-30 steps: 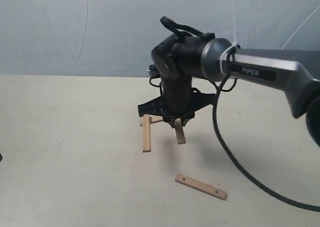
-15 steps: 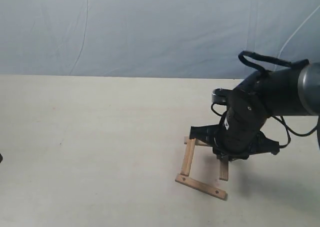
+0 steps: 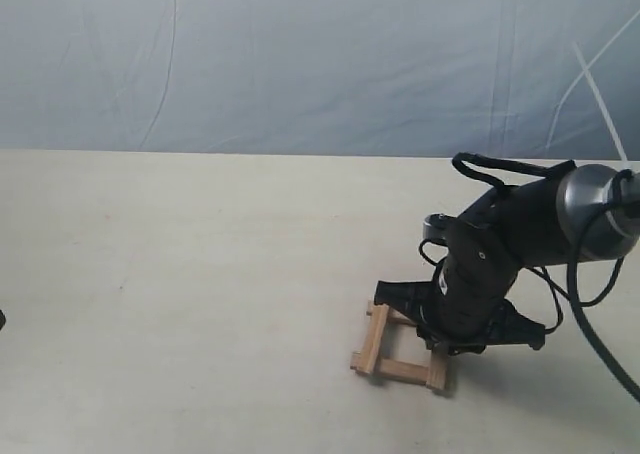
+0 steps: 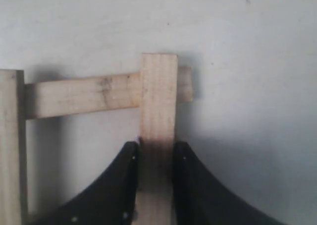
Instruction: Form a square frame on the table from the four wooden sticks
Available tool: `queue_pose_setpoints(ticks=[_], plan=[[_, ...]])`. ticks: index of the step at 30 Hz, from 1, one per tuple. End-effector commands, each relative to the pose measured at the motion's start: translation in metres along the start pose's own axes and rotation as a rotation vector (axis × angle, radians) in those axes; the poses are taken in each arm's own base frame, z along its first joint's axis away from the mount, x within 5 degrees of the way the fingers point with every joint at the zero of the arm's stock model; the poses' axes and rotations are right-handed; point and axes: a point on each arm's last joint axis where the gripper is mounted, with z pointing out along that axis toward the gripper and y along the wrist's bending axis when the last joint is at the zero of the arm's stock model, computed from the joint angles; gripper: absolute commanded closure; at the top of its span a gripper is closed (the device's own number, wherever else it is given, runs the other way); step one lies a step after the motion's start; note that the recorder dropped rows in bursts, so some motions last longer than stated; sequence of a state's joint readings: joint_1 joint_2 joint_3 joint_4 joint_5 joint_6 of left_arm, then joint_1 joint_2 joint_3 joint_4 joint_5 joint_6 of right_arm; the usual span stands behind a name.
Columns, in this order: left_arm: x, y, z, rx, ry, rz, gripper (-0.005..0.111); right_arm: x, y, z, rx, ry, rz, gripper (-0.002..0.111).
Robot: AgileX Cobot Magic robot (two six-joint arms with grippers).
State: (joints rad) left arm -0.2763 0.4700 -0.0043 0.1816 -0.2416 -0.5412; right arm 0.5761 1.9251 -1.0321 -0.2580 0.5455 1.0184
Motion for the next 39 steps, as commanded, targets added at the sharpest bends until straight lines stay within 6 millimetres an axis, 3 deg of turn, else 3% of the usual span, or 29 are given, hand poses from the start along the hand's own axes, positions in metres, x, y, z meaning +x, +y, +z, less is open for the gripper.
queue_pose_setpoints(ticks=[1, 6, 10, 15, 18, 23, 33, 35, 39], plan=[[0.000, 0.000, -0.001, 0.000, -0.007, -0.002, 0.107, -0.008, 0.006, -0.003, -0.062, -0.048, -0.019, 0.108], [0.000, 0.000, -0.001, 0.005, -0.016, -0.002, 0.107, -0.043, 0.039, -0.038, -0.079, -0.044, -0.224, 0.109], [-0.001, 0.000, -0.001, 0.007, -0.019, -0.002, 0.107, -0.055, 0.058, -0.043, -0.007, -0.005, -0.319, 0.109], [-0.001, 0.000, -0.001, 0.007, -0.019, -0.002, 0.107, -0.067, 0.091, -0.026, 0.008, -0.008, -0.372, 0.109], [-0.001, 0.000, -0.001, 0.007, -0.019, -0.002, 0.107, -0.068, 0.104, -0.003, 0.002, 0.018, -0.375, 0.109], [-0.001, 0.000, -0.001, 0.008, -0.021, -0.002, 0.107, -0.066, 0.110, 0.019, -0.001, 0.056, -0.357, 0.109], [-0.001, 0.000, -0.001, 0.008, -0.021, -0.002, 0.107, -0.064, 0.112, 0.027, -0.011, 0.062, -0.276, 0.108], [-0.001, 0.000, -0.001, 0.008, -0.021, -0.002, 0.107, -0.064, 0.112, 0.027, -0.011, 0.062, -0.273, 0.103], [-0.001, 0.000, -0.001, 0.008, -0.021, -0.002, 0.107, -0.065, 0.112, 0.025, -0.016, 0.057, -0.272, 0.071]])
